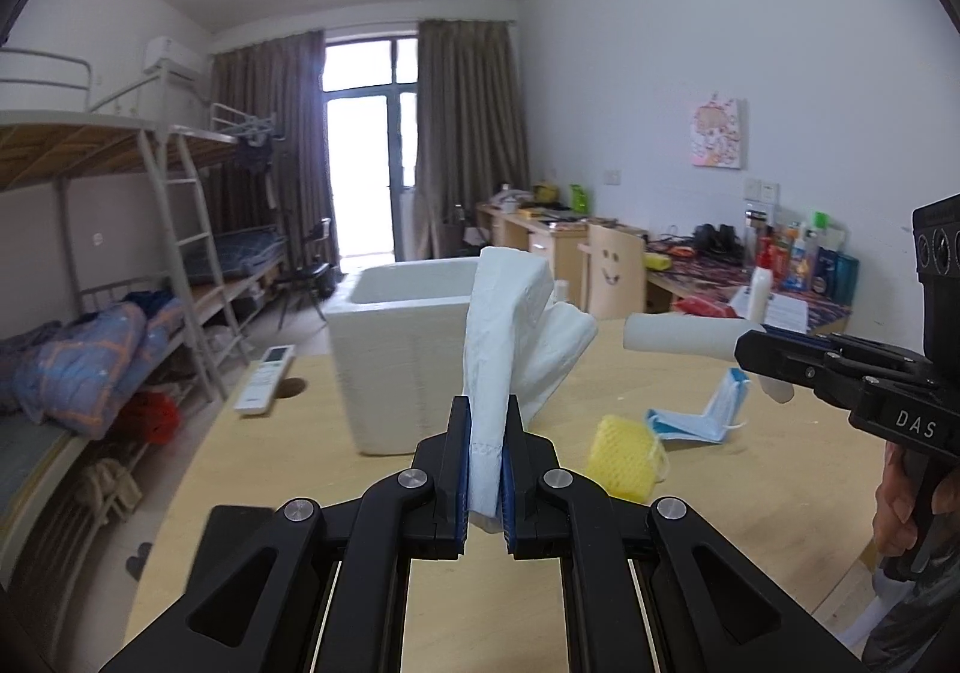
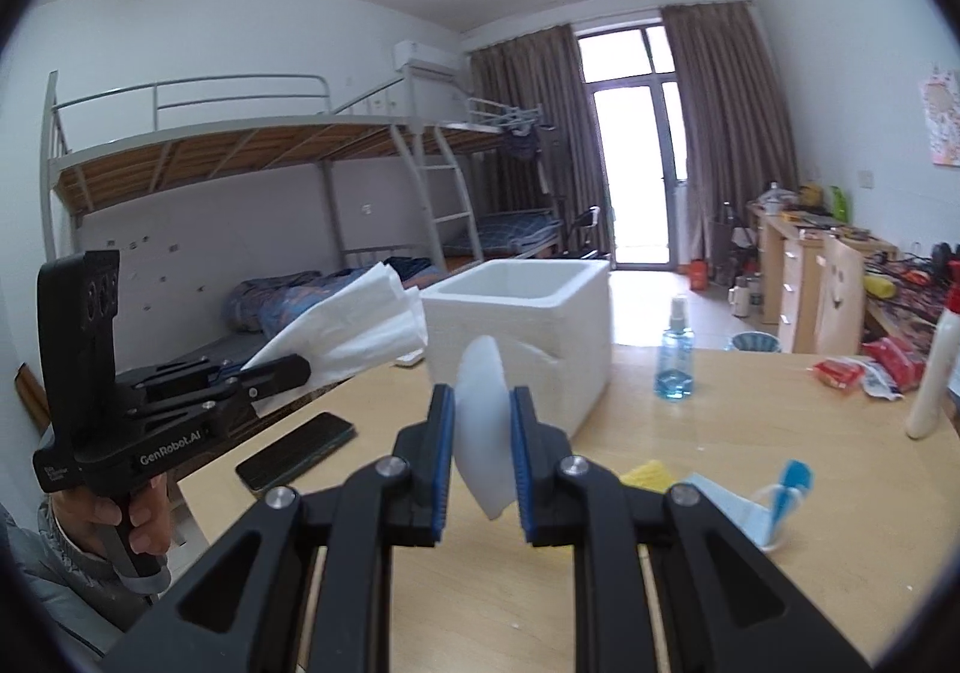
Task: Organize soft objects
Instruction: 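Lift the tissues and foam tube and carry both over the white foam box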
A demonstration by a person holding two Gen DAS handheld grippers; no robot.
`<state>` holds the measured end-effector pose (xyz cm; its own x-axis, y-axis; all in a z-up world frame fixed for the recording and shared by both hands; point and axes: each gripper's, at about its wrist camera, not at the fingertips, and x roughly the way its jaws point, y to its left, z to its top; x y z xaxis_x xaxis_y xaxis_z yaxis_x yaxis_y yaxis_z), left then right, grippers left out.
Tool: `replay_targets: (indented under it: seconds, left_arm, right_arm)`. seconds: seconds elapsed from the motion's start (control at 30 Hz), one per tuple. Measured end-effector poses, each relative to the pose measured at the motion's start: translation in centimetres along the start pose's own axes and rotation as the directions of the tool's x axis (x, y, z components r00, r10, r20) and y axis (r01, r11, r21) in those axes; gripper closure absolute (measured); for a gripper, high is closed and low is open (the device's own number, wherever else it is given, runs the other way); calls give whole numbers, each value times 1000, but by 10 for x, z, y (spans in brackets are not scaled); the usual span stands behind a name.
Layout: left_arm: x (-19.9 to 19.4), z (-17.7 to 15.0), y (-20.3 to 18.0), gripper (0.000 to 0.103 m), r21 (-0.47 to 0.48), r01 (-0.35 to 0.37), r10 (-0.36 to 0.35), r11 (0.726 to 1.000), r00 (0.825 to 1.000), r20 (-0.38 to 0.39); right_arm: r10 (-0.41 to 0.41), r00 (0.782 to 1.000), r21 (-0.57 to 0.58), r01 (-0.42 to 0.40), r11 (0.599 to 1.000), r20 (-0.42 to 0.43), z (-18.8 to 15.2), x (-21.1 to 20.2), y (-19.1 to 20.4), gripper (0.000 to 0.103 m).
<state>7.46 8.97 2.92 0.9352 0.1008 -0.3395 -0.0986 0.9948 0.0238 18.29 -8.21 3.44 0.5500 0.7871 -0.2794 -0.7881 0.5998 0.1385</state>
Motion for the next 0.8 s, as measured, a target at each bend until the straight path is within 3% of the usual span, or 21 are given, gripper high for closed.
replay_targets:
  seconds: [0.2,0.8]
  left_arm:
    - [0,-1,9,94,-11,-20,20,1000,1000,-7]
    - [15,31,24,94,-8,-3,3,1000,1000,-5]
  right_arm:
    - [28,999,-11,-28,1000,-19,2,13,5,82]
    - [-9,1000,-54,8,999,-28,40,31,22,82]
